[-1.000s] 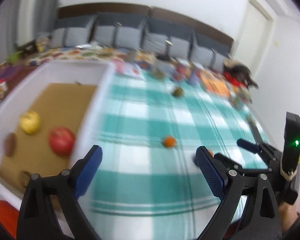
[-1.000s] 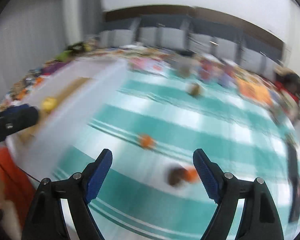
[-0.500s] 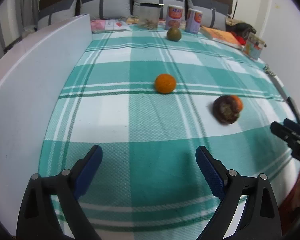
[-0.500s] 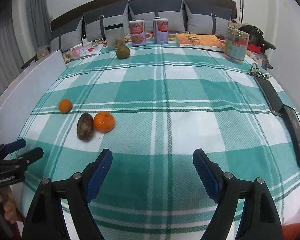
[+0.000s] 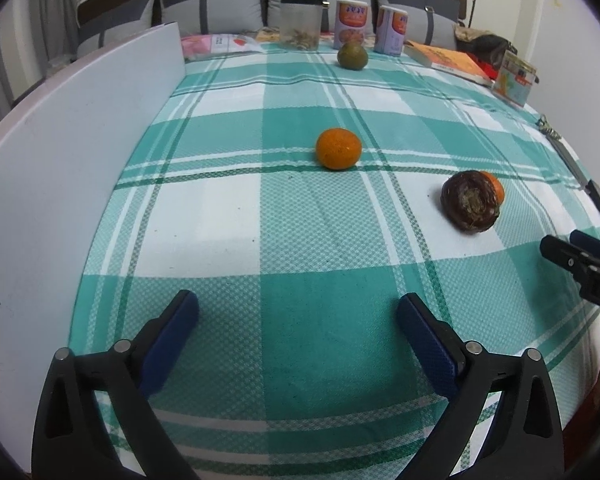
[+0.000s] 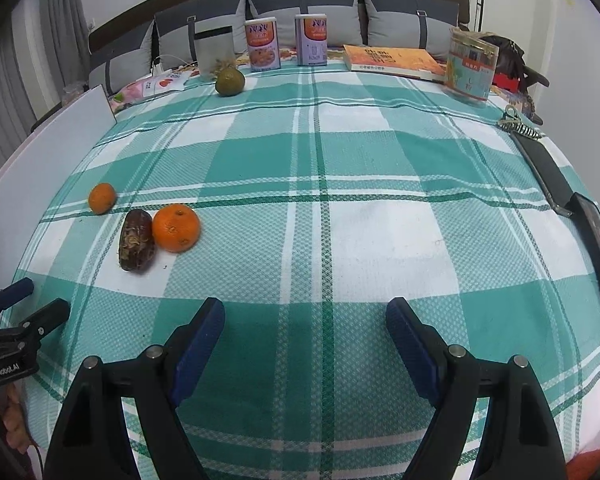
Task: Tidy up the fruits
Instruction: 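Return both tools over the cloth toward the mangosteen and oranges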
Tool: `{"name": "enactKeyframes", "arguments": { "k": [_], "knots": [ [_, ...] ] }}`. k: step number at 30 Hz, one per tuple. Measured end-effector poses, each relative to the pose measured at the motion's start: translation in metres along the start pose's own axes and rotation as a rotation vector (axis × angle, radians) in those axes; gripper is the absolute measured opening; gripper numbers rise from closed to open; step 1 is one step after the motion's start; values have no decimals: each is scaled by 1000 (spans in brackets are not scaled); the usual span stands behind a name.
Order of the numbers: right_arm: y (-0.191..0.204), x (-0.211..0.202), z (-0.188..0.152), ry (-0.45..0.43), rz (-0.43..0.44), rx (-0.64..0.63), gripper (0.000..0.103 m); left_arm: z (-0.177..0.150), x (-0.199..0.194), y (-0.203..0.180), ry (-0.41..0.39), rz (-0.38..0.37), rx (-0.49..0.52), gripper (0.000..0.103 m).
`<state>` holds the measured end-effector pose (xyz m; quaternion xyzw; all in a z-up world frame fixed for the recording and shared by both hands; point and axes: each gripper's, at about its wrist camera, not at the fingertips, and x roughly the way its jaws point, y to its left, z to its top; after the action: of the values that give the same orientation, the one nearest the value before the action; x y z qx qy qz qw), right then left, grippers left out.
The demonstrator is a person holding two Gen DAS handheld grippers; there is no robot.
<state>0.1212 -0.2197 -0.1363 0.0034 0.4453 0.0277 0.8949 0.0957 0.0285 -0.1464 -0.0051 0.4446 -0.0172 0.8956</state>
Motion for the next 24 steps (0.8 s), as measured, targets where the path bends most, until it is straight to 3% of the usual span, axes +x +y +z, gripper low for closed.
{"name": "enactKeyframes", "arguments": {
  "k": [24],
  "knots": [
    [-17, 7, 3, 0, -61, 39, 83, -1, 1, -1, -1, 0, 6, 102]
  ]
}}
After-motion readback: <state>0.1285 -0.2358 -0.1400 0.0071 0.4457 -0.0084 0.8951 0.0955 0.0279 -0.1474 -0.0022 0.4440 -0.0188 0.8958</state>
